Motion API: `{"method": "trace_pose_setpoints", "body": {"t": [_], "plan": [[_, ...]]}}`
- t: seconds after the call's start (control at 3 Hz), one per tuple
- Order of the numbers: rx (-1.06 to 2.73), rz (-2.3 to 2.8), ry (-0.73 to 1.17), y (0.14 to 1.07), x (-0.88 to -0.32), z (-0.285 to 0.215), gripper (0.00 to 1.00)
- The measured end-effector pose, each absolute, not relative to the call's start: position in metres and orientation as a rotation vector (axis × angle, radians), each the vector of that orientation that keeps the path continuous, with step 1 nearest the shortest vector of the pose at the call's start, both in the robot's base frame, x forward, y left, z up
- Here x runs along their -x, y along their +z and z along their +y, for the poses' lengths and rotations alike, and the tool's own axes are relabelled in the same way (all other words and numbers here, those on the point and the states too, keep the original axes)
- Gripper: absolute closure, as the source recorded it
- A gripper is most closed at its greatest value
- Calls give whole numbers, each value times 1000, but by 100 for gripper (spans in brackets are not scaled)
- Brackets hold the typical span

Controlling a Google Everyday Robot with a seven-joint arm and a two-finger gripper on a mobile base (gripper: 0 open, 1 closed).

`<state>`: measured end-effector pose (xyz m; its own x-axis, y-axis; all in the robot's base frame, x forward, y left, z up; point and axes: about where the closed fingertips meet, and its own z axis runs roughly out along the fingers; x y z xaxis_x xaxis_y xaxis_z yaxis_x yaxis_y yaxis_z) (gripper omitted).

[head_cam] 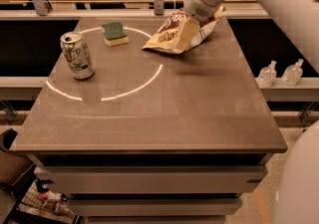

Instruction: Pick brown chip bag

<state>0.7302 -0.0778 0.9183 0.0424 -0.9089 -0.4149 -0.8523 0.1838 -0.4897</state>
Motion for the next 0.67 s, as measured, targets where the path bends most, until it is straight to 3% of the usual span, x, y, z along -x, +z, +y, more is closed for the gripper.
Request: {"method": "trace_pose_setpoints", "body": {"t": [0.67], "plan": [[1665,1819,-69,889,-760,-69,0]]}}
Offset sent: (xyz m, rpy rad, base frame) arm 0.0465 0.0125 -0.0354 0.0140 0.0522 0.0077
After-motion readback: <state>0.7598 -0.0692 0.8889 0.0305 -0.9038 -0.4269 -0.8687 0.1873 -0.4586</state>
